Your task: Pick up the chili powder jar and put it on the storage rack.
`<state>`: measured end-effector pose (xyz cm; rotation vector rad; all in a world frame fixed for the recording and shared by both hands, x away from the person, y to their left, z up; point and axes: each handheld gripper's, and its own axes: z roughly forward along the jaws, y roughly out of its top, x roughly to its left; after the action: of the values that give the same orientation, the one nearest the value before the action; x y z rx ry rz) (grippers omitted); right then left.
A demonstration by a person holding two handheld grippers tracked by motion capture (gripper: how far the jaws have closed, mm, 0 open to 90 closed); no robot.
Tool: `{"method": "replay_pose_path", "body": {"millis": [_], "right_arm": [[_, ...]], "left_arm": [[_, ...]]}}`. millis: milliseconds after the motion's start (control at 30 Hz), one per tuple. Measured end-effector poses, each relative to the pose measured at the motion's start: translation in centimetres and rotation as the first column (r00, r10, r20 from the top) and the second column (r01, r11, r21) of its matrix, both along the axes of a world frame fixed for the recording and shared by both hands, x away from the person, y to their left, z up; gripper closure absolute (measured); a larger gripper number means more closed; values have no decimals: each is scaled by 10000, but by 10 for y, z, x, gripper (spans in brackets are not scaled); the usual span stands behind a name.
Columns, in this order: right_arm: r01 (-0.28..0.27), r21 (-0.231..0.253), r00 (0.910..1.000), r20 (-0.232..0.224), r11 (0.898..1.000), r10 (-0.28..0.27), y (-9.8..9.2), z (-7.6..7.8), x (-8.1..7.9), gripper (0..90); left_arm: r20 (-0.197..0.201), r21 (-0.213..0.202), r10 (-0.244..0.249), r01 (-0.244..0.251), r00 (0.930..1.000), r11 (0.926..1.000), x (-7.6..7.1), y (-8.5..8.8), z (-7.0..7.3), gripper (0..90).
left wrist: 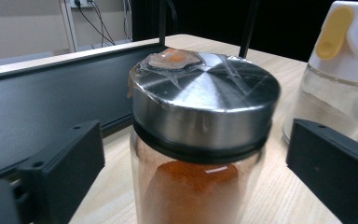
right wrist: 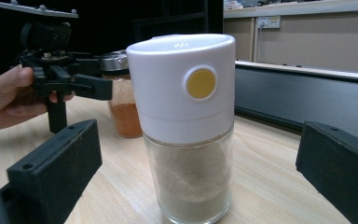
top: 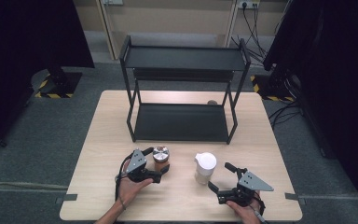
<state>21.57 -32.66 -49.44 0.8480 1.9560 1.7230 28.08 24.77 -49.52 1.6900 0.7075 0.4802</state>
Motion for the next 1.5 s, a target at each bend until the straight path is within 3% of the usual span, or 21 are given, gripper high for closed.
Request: {"method": "replay_pose_path", "body": {"millis": [167, 333, 667, 867, 1100, 1500], "right_arm": [[8, 38, 10000, -18, 10000, -8, -1, 0, 0, 4], [3, 96, 10000, -52, 10000, -2, -1, -1, 0, 3], [-9, 97, 10000, -69, 10000, 10, -1, -1, 1, 3], [-26, 75, 10000, -64, 10000, 26, -1, -1, 1, 3], [-32, 91, 10000, -83, 10000, 33, -1, -1, 1, 3], [-44, 98, 9999, -106, 9999, 45, 0, -1, 1, 3]], "left_arm": [[-66, 250, 18, -16, 10000, 9997, 5, -3, 1, 145], [-61, 412, -170, 172, 9998, 9990, 8, -5, 4, 299], [-32, 582, -213, 214, 9998, 9981, 7, -7, 9, 304], [-114, 413, -341, 345, 9994, 9986, 6, -5, 15, 305], [-129, 183, -382, 384, 9992, 9991, 6, -2, 29, 304], [149, 92, -546, 545, 9984, 9985, 9, 0, 68, 305]]}}
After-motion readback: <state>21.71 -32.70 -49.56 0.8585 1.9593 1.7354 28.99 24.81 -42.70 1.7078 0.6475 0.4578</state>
